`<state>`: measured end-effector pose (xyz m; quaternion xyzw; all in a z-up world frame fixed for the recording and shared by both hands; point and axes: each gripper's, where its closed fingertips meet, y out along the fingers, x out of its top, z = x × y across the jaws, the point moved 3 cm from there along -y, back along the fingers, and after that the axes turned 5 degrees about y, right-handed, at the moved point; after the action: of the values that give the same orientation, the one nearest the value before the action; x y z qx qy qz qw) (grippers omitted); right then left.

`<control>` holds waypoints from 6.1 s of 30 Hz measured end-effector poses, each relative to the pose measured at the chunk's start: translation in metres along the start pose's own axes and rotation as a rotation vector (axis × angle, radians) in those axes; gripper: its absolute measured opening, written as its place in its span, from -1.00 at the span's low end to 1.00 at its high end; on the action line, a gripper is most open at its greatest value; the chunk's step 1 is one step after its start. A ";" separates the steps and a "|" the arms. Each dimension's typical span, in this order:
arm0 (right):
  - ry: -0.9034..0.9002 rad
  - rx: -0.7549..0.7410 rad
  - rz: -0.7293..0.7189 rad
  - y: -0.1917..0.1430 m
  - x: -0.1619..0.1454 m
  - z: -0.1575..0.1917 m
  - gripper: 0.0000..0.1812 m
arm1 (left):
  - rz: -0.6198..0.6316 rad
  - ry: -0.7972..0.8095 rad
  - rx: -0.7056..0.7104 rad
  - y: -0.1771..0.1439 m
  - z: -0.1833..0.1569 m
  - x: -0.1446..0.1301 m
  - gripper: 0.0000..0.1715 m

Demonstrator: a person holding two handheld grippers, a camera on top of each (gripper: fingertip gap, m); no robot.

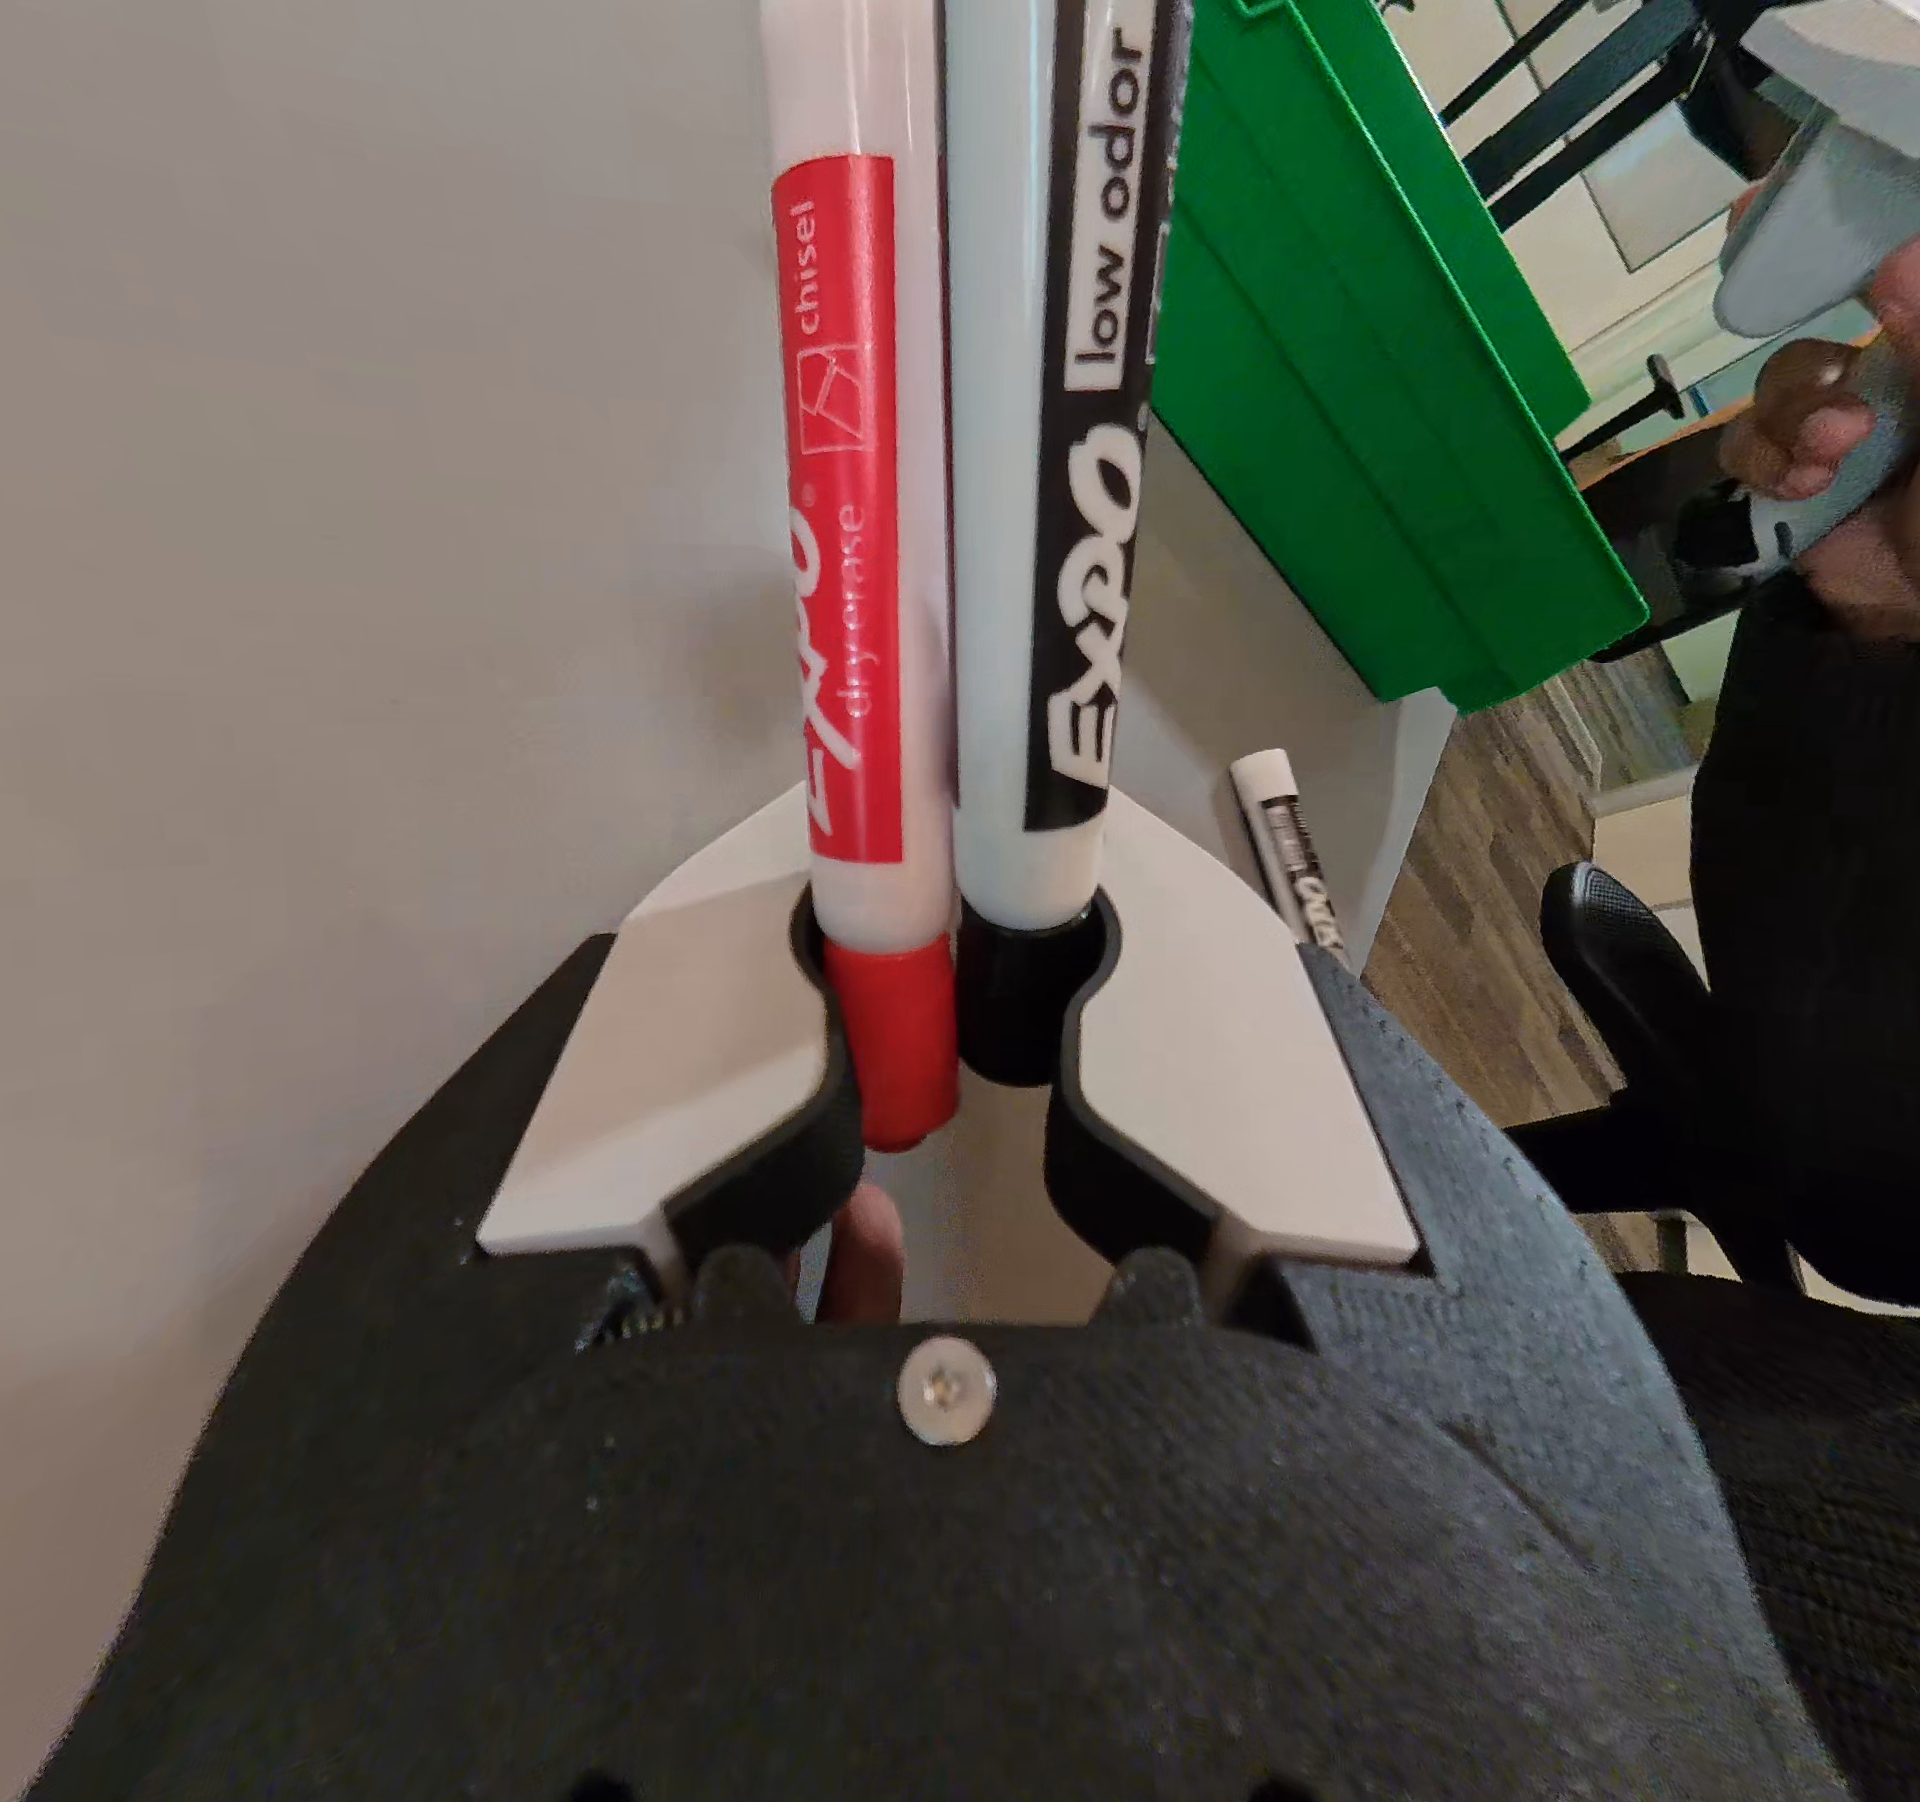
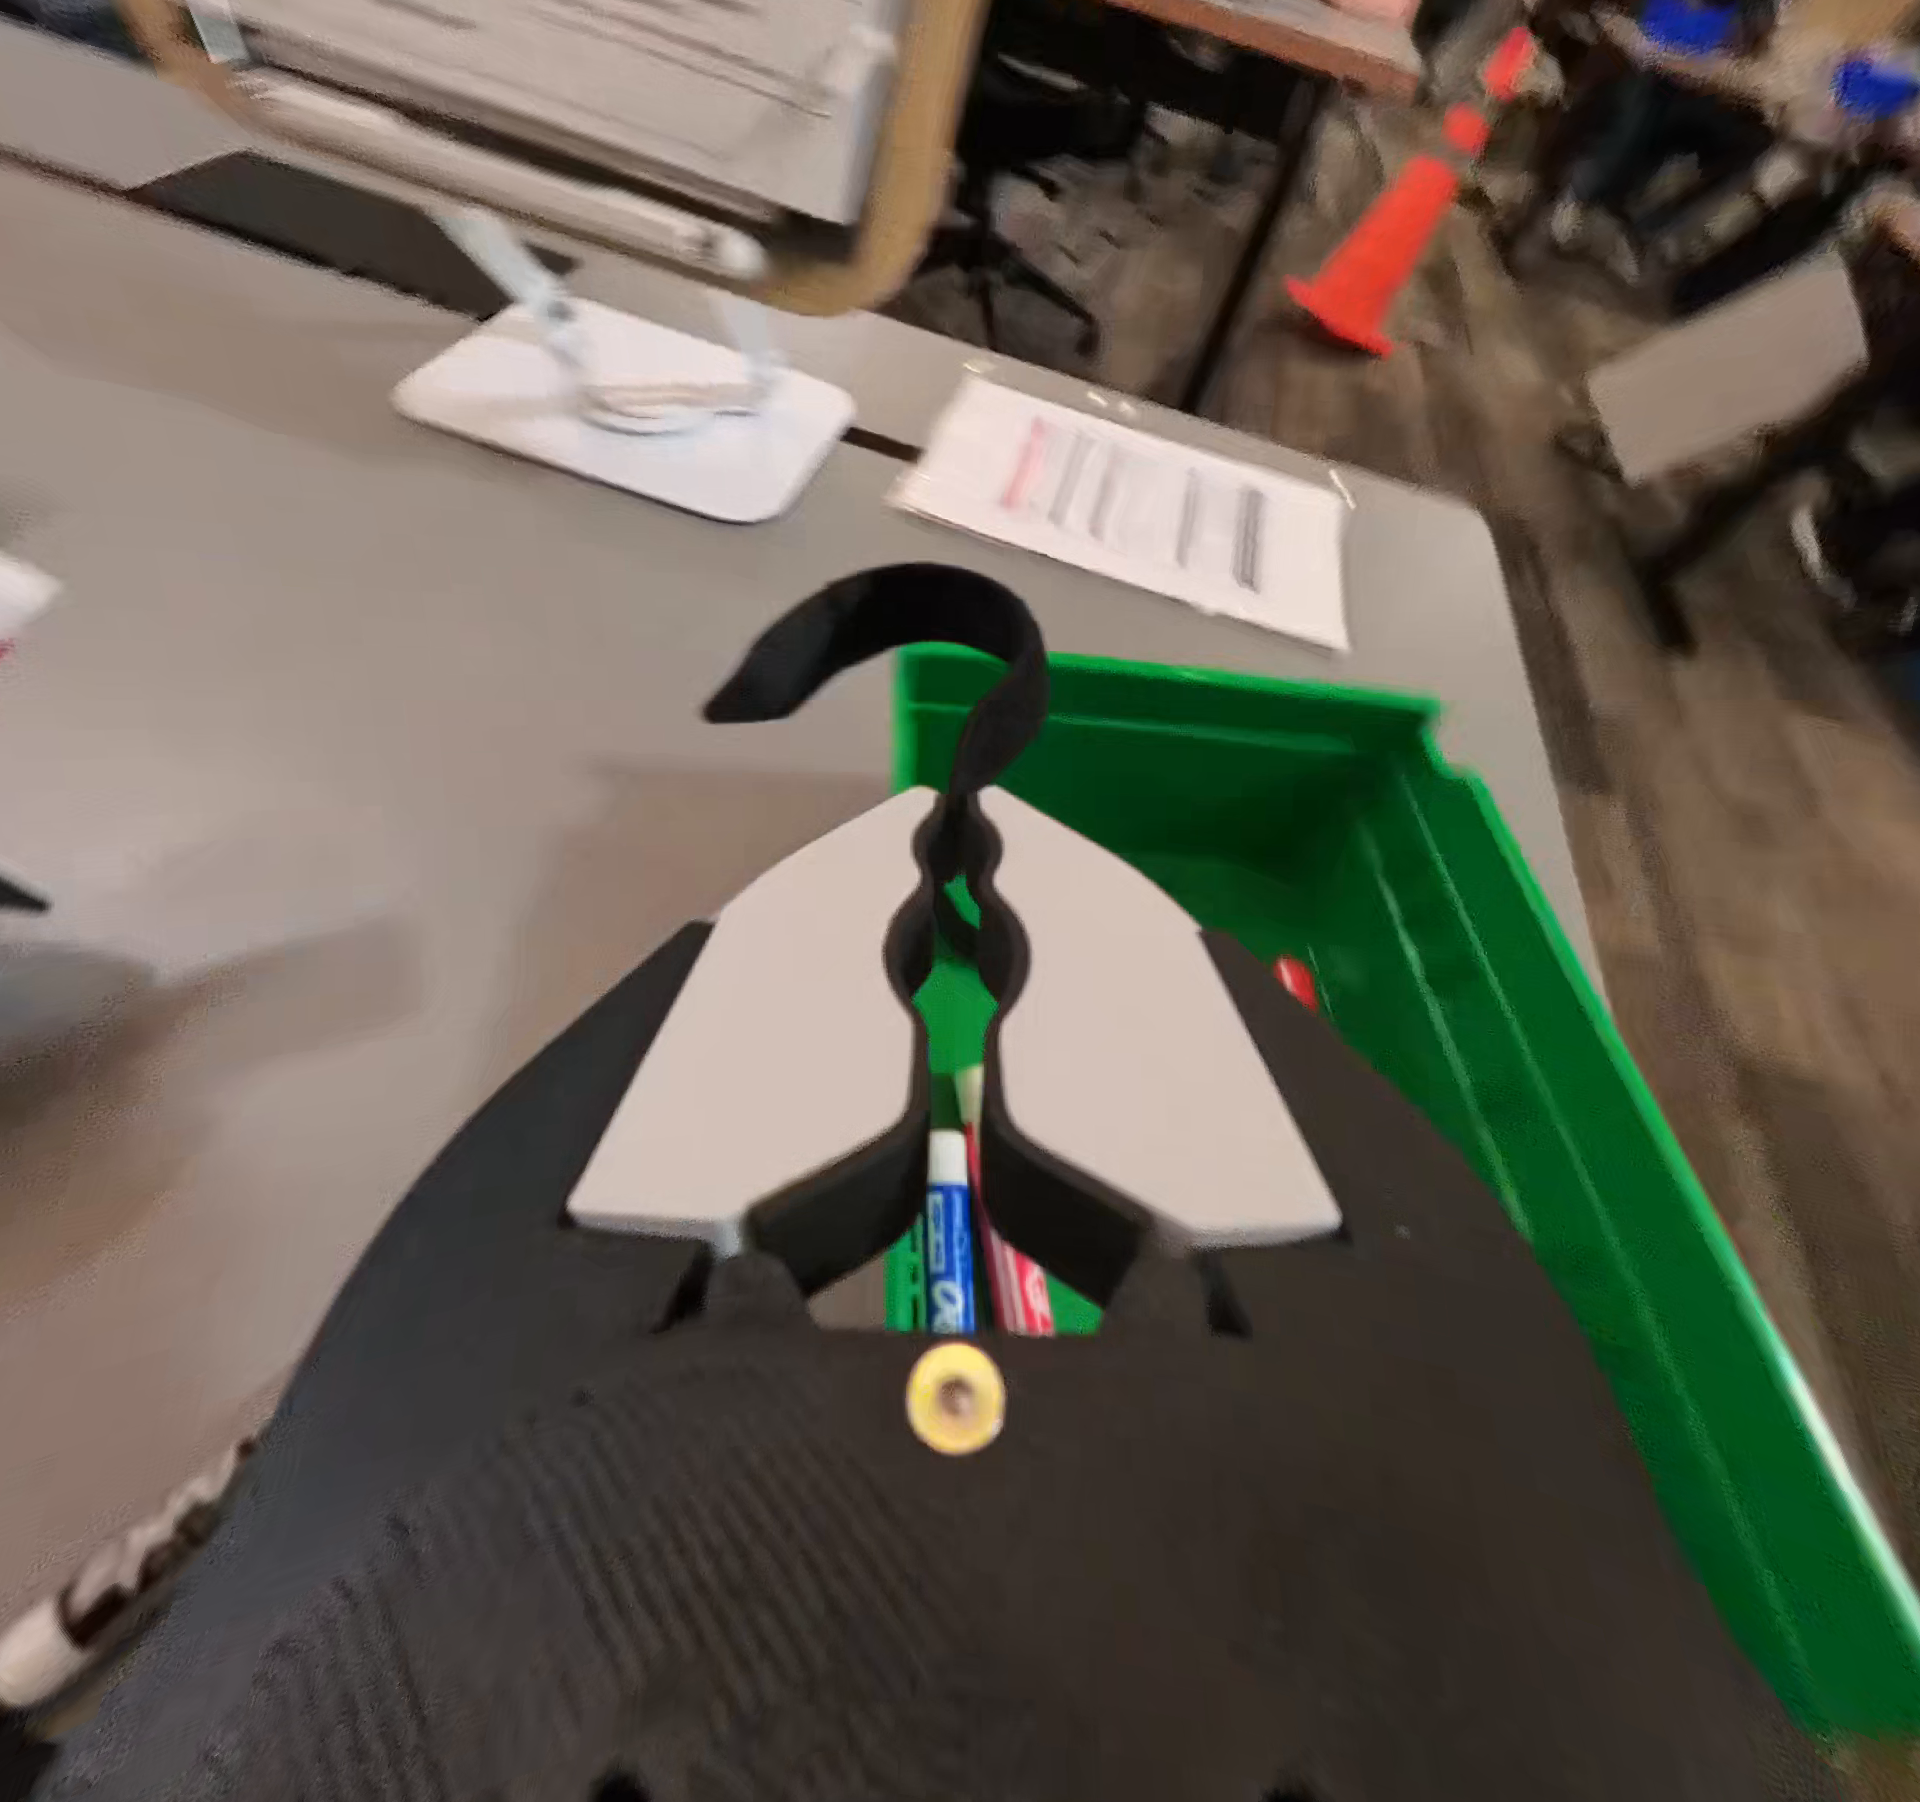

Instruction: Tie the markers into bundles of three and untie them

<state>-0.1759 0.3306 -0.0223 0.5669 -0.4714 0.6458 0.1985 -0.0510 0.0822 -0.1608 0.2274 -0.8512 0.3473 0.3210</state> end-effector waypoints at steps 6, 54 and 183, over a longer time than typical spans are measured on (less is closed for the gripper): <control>0.250 -0.048 0.283 -0.009 -0.042 -0.072 -0.44 | 0.015 0.013 0.001 0.001 -0.001 -0.001 -0.54; 0.289 -0.086 0.792 -0.068 -0.682 -0.121 -0.66 | -0.055 0.011 -0.122 0.113 -0.035 0.065 -0.54; 0.267 -0.055 0.147 -0.047 -0.156 -0.172 -0.94 | 0.186 0.027 -0.568 -0.034 -0.118 -0.064 -0.54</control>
<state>-0.1887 0.5403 -0.1328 0.4344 -0.4984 0.7151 0.2270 0.0603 0.1571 -0.1257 0.0450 -0.9272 0.1263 0.3499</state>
